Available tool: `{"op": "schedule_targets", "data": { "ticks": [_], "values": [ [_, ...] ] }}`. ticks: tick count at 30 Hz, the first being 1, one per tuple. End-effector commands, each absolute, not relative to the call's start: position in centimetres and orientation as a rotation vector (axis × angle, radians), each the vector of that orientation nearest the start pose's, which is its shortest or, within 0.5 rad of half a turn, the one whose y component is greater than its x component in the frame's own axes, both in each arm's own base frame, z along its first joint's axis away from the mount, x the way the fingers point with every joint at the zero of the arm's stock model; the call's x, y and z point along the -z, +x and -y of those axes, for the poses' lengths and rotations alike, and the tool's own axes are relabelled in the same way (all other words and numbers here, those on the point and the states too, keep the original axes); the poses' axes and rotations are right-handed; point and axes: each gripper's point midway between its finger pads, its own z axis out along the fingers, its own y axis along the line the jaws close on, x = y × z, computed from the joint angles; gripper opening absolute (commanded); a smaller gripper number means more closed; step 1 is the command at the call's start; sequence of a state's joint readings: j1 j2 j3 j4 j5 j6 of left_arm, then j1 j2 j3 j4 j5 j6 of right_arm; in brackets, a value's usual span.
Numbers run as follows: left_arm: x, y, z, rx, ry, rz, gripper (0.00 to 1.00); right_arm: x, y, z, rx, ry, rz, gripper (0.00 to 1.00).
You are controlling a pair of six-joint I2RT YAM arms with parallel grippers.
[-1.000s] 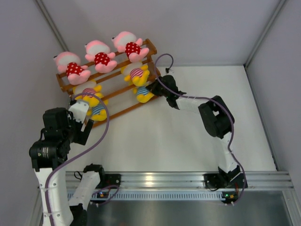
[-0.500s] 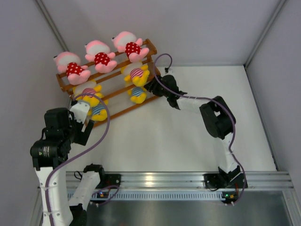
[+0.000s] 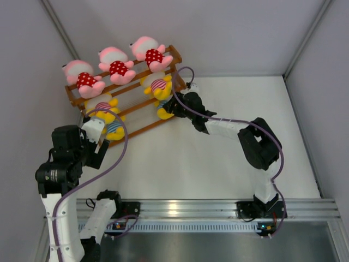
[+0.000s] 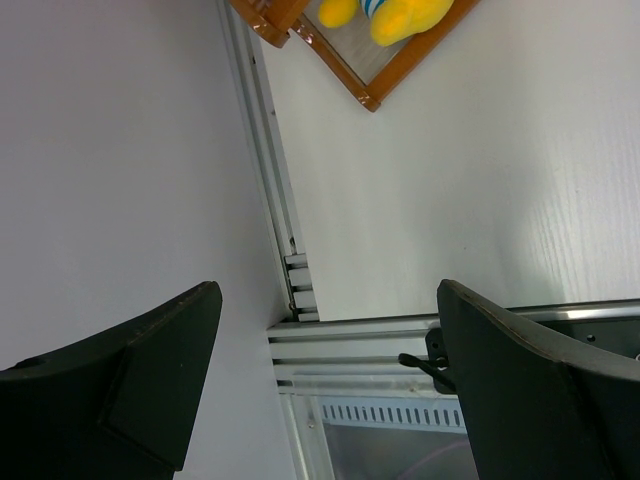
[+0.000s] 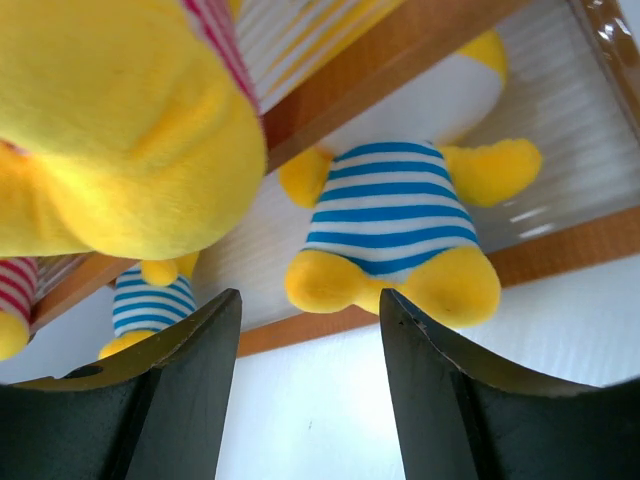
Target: Place and organize the stuffed toys onto the shelf
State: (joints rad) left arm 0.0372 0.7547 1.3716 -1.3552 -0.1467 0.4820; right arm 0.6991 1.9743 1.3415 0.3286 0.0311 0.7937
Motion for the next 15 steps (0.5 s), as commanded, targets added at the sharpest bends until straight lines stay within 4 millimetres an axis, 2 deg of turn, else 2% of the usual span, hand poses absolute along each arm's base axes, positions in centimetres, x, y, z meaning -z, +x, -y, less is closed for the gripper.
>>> {"op": "schedule_targets", "data": {
  "ticks": [1, 9, 13, 15],
  "values": [
    [-29.5, 14.6, -4.9, -0.433, 0.457, -2.281, 0.95, -13.6, 43.7, -38.1, -0.854, 0.224, -2.031, 0.58],
    [-29.4, 14.8, -4.8, -0.426, 0.467, -2.286, 0.95, -12.8, 43.5, -38.0, -0.852, 0.243, -2.044, 0.57],
    [-29.3, 14.8, -4.8, -0.424, 0.467, -2.292, 0.95, -12.1, 43.2, -37.4, -0.856, 0.317, -2.051, 0.57],
    [-29.3, 14.9, -4.8, -0.424, 0.468, -2.289, 0.95, -12.3, 43.2, -37.2, -0.863, 0.325, -2.041, 0.57]
  ]
}}
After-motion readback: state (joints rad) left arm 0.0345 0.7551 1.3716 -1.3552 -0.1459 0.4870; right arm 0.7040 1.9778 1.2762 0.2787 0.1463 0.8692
